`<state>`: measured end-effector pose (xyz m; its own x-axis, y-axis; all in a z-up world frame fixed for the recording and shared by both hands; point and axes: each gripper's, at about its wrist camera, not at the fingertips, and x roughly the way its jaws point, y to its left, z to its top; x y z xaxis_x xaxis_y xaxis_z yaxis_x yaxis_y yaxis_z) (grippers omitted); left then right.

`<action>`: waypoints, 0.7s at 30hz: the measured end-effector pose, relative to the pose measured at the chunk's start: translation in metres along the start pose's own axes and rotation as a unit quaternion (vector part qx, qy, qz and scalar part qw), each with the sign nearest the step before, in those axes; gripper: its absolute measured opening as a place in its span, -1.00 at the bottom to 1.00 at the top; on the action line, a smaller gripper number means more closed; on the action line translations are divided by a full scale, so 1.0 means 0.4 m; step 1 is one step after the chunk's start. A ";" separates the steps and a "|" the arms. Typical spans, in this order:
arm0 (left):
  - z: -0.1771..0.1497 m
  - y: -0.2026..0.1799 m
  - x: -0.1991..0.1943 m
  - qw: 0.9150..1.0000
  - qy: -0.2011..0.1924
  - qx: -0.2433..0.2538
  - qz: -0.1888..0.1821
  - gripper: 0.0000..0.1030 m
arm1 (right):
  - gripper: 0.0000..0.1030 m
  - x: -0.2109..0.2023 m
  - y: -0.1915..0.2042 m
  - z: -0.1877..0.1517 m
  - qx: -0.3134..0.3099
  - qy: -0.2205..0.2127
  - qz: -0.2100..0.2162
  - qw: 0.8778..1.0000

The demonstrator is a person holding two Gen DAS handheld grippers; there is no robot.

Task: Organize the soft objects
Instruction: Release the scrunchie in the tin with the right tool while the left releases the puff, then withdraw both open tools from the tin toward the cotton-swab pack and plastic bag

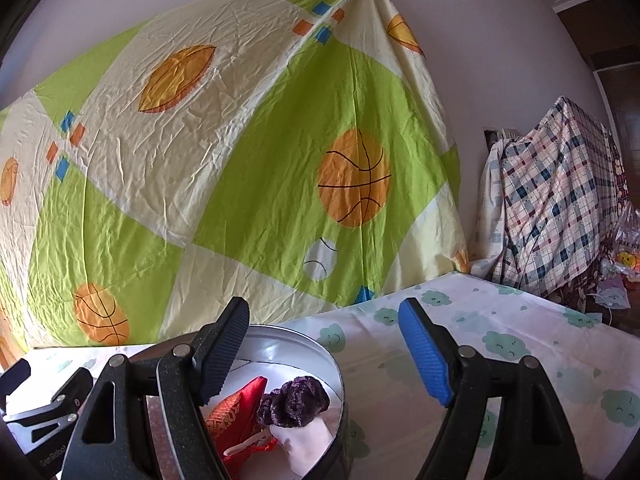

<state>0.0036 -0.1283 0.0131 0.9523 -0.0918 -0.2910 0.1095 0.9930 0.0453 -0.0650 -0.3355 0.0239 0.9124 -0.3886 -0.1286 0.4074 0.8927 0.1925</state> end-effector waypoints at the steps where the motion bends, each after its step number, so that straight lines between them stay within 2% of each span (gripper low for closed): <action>1: -0.002 0.003 0.000 1.000 0.001 0.002 0.000 0.99 | 0.53 -0.004 0.002 -0.002 0.003 0.000 0.000 1.000; 15: -0.025 0.067 0.002 0.999 0.031 -0.018 -0.018 0.99 | 0.53 -0.091 0.027 -0.015 0.013 -0.024 -0.025 0.999; 21: -0.030 0.091 -0.001 0.999 0.035 -0.019 -0.019 0.99 | 0.53 -0.117 0.047 -0.025 0.025 -0.019 -0.026 0.999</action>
<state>0.0038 -0.0911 0.0035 0.9254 -0.1255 -0.3576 0.1335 0.9910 -0.0023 -0.1004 -0.2982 0.0238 0.8906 -0.4430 -0.1031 0.4546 0.8593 0.2343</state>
